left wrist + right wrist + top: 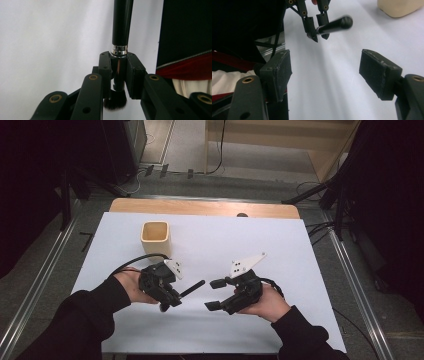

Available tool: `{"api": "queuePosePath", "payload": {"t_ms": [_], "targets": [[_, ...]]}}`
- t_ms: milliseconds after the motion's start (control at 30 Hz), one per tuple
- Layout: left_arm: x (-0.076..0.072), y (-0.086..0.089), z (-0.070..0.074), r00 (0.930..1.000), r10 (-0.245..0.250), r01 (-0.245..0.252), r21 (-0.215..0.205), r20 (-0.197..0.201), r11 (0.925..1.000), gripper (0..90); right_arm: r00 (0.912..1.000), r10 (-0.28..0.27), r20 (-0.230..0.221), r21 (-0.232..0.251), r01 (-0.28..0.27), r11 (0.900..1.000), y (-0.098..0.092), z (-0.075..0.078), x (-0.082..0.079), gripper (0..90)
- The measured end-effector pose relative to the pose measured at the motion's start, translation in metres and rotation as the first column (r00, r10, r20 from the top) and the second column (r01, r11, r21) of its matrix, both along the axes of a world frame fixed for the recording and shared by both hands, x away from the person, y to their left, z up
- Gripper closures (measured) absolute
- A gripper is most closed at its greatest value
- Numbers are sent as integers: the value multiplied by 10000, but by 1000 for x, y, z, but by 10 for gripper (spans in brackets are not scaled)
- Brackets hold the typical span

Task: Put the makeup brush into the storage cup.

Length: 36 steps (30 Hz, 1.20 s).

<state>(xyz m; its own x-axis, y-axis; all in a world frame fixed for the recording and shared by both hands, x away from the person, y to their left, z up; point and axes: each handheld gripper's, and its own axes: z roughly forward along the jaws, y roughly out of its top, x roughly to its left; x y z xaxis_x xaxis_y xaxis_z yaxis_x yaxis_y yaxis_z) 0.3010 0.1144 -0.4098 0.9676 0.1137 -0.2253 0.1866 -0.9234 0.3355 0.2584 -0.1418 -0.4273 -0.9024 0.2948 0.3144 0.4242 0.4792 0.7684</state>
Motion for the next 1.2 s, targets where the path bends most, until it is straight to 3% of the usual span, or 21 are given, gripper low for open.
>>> {"api": "queuePosePath", "payload": {"t_ms": [100, 167, 267, 333, 467, 567, 700, 767, 900, 1067, 1100, 1167, 1200], "targets": [[-1, -3, 0, 9997, -196, 191, 416, 121, 9990, 772, 10000, 81, -50, -61, -81, 9999, 2, 2, 2, 288], [-1, -5, 0, 9992, -319, 301, 689, 257, 9972, 772, 9999, 91, 94, -383, -88, 9992, 4, 3, 2, 299], [-1, -8, 3, 9971, -649, 608, 1002, 388, 9931, 772, 9991, 398, 163, -824, -383, 9959, 8, 4, 3, 390], [-1, -10, 4, 9961, -766, 717, 1037, 439, 9920, 772, 9986, 465, 253, -1132, -433, 9926, 11, 4, 4, 401], [-1, -14, 5, 9902, -1256, 1145, 1602, 610, 9804, 772, 9980, 528, 339, -1379, -477, 9893, 16, 5, 7, 412], [-4, -17, 6, 9865, -1525, 1408, 1684, 589, 9756, 772, 9981, 560, 259, -1446, -517, 9881, 19, 4, 9, 426], [-9, -21, 2, 9748, -2070, 1854, 2143, 830, 9590, 772, 9978, 660, -1, -1542, -653, 9859, 25, 2, 9, 452], [-10, -23, 0, 9727, -2179, 1954, 2241, 800, 9548, 772, 9967, 803, -67, -1614, -803, 9836, 29, 0, 9, 467], [-11, -25, 0, 9739, -2142, 1936, 2172, 754, 9567, 772, 9952, 921, -336, -1740, -966, 9800, 38, -4, 9, 520], [-11, -27, -2, 9687, -2351, 2132, 2178, 796, 9524, 771, 9932, 969, -639, -1837, -1072, 9771, 45, -8, 11, 588], [-11, -27, -2, 9655, -2469, 2231, 2256, 830, 9483, 771, 9927, 978, -709, -1841, -1094, 9768, 46, -8, 11, 593], [-13, -27, -3, 9673, -2403, 2188, 2133, 808, 9522, 772, 9932, 955, -668, -1868, -1065, 9766, 47, -10, 11, 615], [-13, -28, -3, 9652, -2478, 2245, 2213, 831, 9490, 771, 9926, 976, -719, -1854, -1095, 9766, 48, -10, 11, 622]]}}
